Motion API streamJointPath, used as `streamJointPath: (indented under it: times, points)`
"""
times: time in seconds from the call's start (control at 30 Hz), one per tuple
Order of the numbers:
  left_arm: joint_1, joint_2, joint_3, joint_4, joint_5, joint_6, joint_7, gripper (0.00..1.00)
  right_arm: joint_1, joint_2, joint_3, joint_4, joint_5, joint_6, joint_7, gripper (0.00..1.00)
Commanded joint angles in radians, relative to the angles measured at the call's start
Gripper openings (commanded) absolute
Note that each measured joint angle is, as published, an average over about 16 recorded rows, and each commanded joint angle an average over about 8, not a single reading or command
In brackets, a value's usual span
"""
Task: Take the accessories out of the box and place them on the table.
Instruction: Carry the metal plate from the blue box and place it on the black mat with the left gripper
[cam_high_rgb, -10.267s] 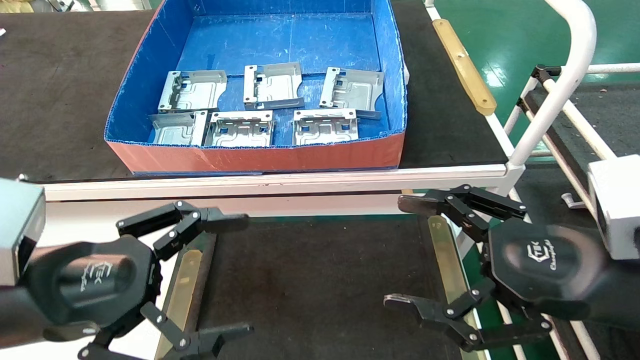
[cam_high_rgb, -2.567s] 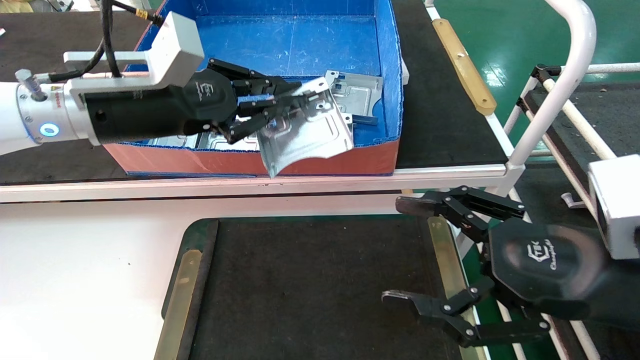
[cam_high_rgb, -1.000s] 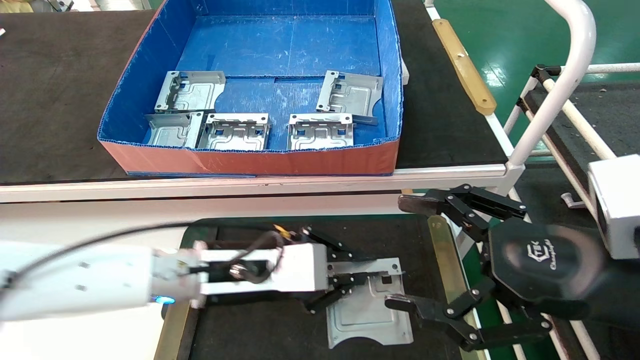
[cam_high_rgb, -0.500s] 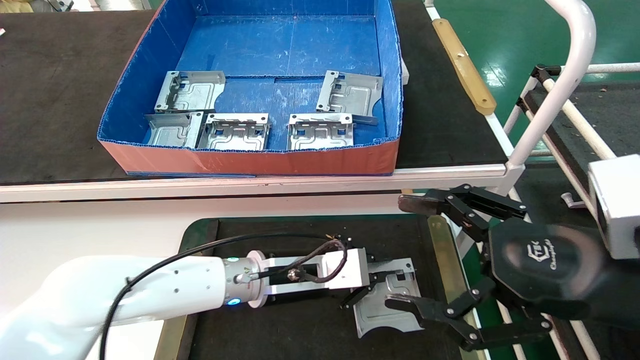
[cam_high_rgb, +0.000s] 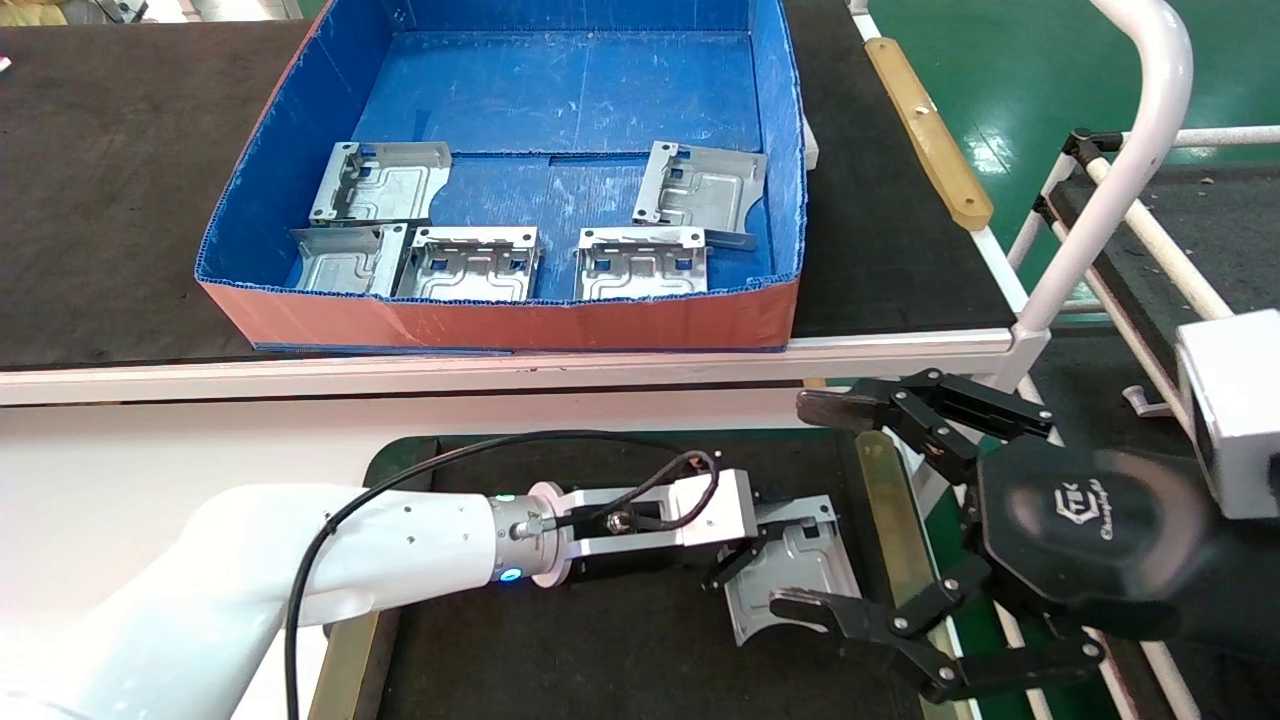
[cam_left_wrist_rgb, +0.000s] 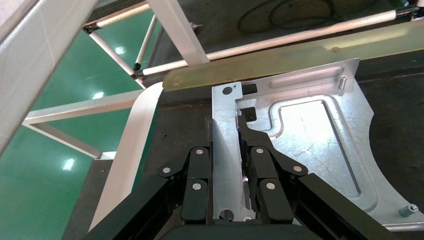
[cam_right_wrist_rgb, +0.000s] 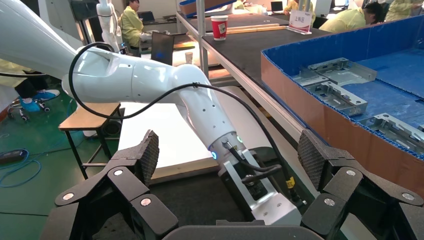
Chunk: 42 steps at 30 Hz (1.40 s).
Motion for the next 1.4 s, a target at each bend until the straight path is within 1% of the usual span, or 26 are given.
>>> streamJointPath:
  times: [0.03,0.27,0.57,1.03,1.23,1.4]
  points:
    - [-0.008,0.013,-0.003,0.035,-0.008,-0.001,0.024,0.00,0.000,0.000,0.000,0.000,0.000,0.000,0.000,1.00]
    - [-0.024,0.031,0.016,0.123,-0.072,0.020,0.111,0.00,0.000,0.000,0.000,0.000,0.000,0.000,0.000,1.00]
    - [-0.044,0.042,0.086,0.223,-0.169,0.021,0.198,0.00,0.000,0.000,0.000,0.000,0.000,0.000,0.000,1.00]
    - [-0.089,0.048,0.247,0.288,-0.347,-0.023,0.250,0.00,0.000,0.000,0.000,0.000,0.000,0.000,0.000,1.00]
    - [-0.107,0.050,0.314,0.314,-0.409,-0.073,0.266,0.00,0.000,0.000,0.000,0.000,0.000,0.000,0.000,1.00]
    - [-0.117,0.051,0.368,0.316,-0.453,-0.139,0.280,0.00,0.000,0.000,0.000,0.000,0.000,0.000,0.000,1.00]
